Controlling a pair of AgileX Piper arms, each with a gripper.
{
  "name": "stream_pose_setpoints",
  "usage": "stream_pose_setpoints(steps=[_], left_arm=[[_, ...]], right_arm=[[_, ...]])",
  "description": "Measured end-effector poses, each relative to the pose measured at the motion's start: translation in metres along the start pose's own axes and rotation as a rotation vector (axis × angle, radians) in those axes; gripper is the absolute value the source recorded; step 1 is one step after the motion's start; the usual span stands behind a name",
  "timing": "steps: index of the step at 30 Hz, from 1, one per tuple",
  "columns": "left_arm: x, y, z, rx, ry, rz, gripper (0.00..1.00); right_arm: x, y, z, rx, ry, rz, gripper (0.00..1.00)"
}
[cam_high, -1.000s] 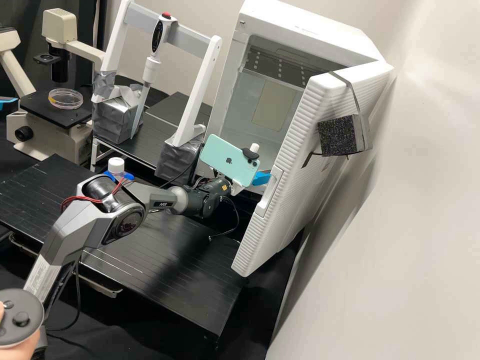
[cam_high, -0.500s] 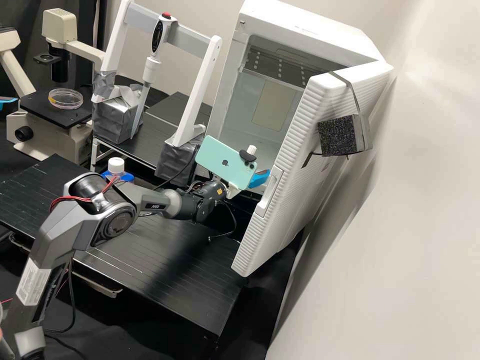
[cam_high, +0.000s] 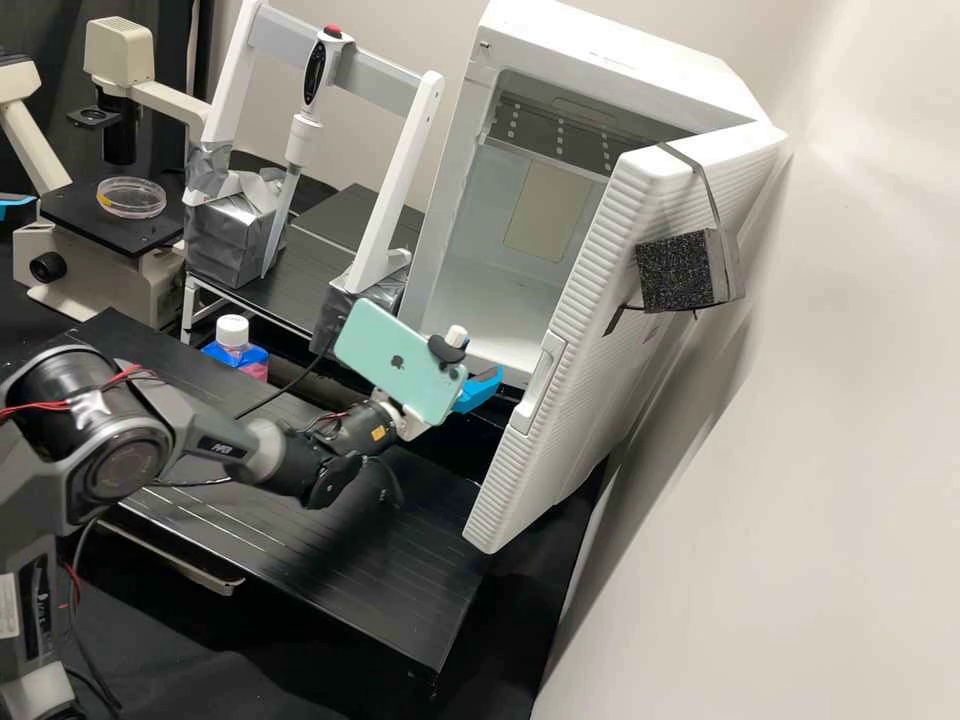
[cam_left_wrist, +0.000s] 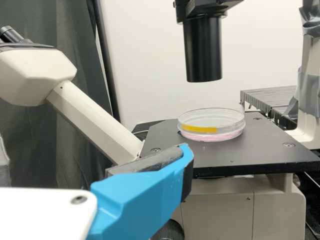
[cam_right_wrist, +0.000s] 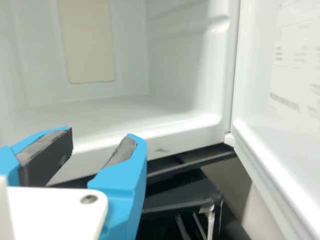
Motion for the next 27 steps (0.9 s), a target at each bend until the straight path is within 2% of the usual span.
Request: stream_pose_setpoints(steps=[2,5,8,16,19,25,27], left_arm=[[0.000,0.000,0.000,0.000,0.000,0.000,1.00],[0.000,0.000,0.000,0.000,0.000,0.000,1.00],[0.000,0.000,0.000,0.000,0.000,0.000,1.00],[0.000,0.000,0.000,0.000,0.000,0.000,1.00],[0.000,0.000,0.000,0.000,0.000,0.000,1.00],[0.000,0.000,0.000,0.000,0.000,0.000,1.00],[0.000,0.000,0.000,0.000,0.000,0.000,1.00]], right_arm=[[-0.018,-0.009,-0.001,0.010,0.017,-0.011,0.00],[-0.039,-0.024,-0.010,-0.003,0.065,-0.042,0.00],[-0.059,-0.046,-0.020,-0.015,0.119,-0.108,0.00],[-0.087,-0.097,-0.060,-0.093,0.297,-0.274,0.00],[-0.092,-0.110,-0.076,-0.113,0.365,-0.321,0.00],[-0.085,-0.119,-0.108,-0.095,0.471,-0.334,0.00],[-0.083,-0.120,-0.118,-0.103,0.511,-0.342,0.00]])
